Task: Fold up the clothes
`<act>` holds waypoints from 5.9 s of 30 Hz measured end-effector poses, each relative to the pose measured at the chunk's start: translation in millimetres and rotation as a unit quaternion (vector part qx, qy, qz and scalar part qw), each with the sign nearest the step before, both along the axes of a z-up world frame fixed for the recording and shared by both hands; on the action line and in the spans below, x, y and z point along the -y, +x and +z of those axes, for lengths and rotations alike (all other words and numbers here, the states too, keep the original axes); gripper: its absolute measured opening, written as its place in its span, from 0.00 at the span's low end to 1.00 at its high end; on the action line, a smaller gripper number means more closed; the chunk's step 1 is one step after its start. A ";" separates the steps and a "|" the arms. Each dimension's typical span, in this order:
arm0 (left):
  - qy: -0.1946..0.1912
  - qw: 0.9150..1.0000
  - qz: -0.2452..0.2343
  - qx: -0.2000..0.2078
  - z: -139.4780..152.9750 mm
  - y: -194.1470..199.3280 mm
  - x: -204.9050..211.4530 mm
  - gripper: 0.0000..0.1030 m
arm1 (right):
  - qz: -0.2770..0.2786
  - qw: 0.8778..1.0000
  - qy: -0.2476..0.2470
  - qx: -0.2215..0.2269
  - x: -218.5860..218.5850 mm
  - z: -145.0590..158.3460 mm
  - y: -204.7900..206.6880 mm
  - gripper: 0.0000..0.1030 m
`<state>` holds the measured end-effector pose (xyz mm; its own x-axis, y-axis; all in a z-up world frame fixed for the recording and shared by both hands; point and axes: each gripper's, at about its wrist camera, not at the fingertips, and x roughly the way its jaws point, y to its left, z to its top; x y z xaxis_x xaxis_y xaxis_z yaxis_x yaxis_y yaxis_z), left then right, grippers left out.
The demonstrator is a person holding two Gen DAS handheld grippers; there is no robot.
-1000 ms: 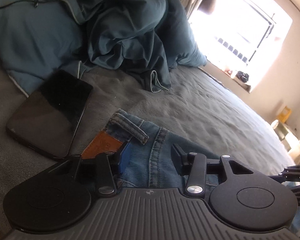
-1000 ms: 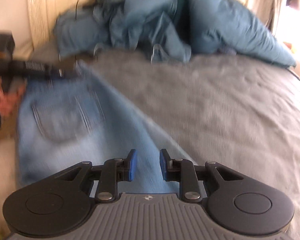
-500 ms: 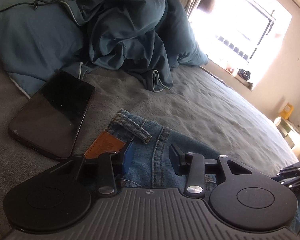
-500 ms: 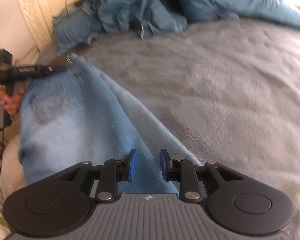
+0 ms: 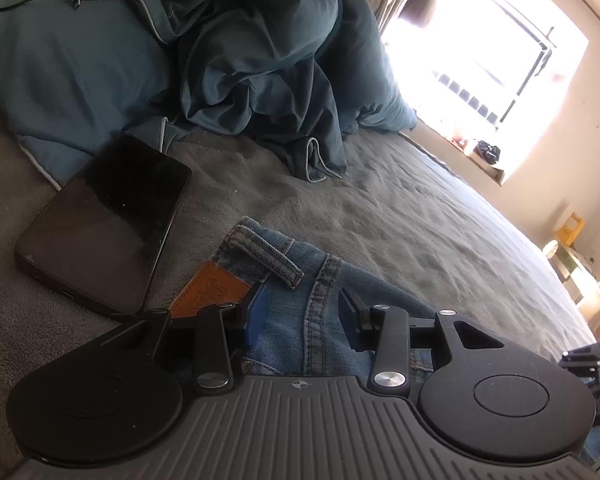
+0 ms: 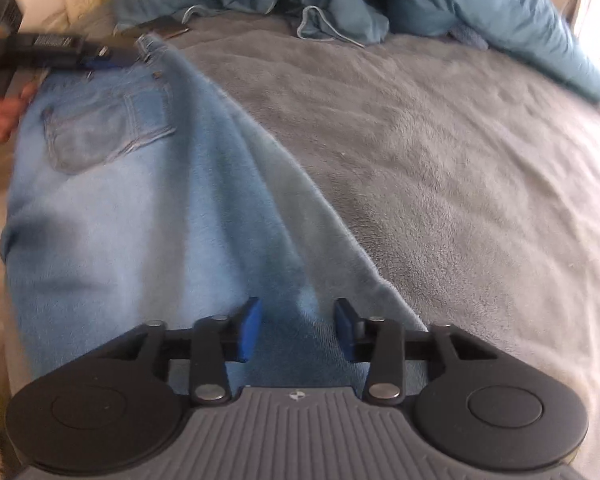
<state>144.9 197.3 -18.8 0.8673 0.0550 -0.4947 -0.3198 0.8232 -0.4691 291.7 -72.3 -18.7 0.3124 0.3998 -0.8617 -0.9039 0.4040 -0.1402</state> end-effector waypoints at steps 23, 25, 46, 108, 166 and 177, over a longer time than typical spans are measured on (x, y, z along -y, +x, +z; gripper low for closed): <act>0.036 0.999 -0.005 -0.009 -1.0 8.4 5.0 0.39 | -0.057 0.982 -0.048 0.174 -22.8 -20.7 -4.0 0.03; 0.044 0.999 -0.007 -0.010 -1.5 8.7 6.5 0.39 | -0.074 0.987 -0.018 0.142 -14.6 -20.6 7.3 0.04; 0.054 0.998 0.017 0.034 24.7 -29.6 20.4 0.52 | -0.501 0.727 0.461 -0.085 301.3 51.5 -71.9 0.42; 0.198 0.976 -0.093 -0.022 -27.1 71.5 148.9 0.58 | -0.664 0.701 0.153 0.211 386.8 68.3 -302.4 0.19; 0.207 0.973 -0.097 -0.010 -29.2 70.5 150.2 0.62 | -0.708 0.663 -0.030 0.243 383.5 -37.4 80.7 0.08; 0.209 0.973 -0.097 -0.010 -29.0 69.9 151.8 0.62 | -0.580 0.739 -0.029 0.342 334.3 6.5 15.2 0.34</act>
